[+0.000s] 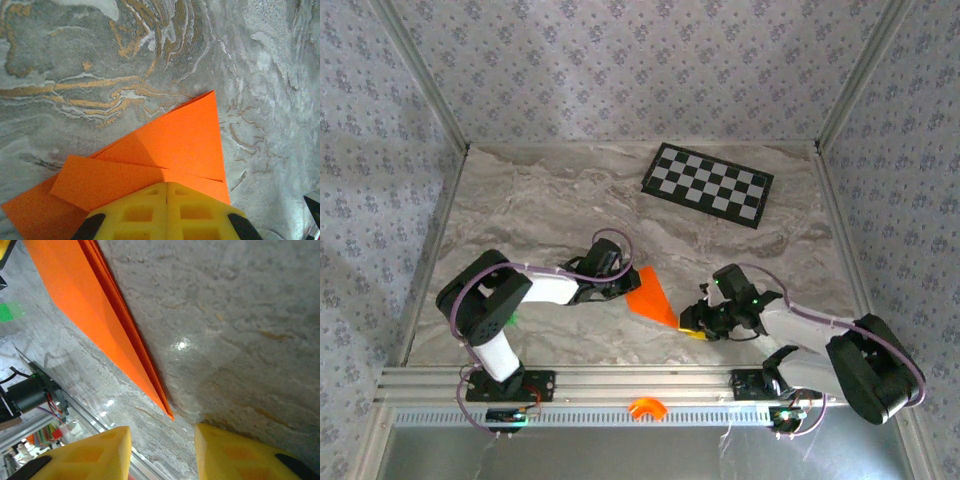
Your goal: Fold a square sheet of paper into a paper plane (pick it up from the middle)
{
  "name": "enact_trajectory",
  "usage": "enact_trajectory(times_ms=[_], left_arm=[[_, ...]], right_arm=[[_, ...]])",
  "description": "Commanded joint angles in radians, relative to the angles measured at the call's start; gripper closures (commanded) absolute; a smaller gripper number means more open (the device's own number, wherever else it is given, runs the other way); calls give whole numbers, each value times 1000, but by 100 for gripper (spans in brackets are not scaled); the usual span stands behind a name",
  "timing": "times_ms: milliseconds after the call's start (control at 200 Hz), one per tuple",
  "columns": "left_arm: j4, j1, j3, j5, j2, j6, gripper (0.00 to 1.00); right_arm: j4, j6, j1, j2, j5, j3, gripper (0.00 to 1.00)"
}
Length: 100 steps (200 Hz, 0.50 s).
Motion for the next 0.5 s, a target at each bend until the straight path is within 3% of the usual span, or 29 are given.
enact_trajectory(times_ms=[0,495], left_arm=[[-140,9,-15,-15,39,-1,97],[-126,9,-2,3,47,-12,96]], right_arm=[[85,43,10,33,-45,10,62],[98,48,13,42,-53,23,65]])
